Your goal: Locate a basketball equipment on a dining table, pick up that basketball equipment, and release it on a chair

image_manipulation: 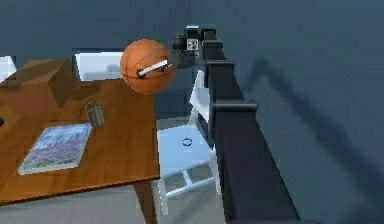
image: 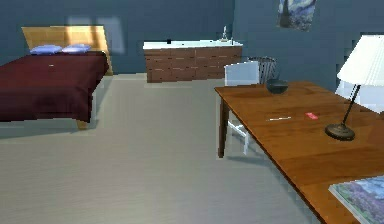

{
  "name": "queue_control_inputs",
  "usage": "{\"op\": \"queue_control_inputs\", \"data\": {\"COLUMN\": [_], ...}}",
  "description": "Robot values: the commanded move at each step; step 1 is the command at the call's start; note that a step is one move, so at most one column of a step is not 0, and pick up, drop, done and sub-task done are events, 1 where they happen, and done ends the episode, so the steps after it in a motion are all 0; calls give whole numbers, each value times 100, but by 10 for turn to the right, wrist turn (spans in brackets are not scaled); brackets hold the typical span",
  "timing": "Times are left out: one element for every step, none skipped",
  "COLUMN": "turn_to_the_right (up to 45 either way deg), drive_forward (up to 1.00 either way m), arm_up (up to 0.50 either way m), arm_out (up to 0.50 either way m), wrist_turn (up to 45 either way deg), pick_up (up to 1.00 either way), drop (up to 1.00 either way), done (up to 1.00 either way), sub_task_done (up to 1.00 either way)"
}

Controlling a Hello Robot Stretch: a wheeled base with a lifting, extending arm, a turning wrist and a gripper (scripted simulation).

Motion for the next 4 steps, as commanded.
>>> {"op": "queue_control_inputs", "data": {"turn_to_the_right": [0,0,0,0], "drive_forward": [0,0,0,0], "arm_up": [0,-32,-32,0], "arm_out": [0,0,0,0], "wrist_turn": [240,0,0,0], "pick_up": [0,0,0,0], "drop": [0,0,0,100], "done": [0,0,0,0], "sub_task_done": [0,0,0,0]}}
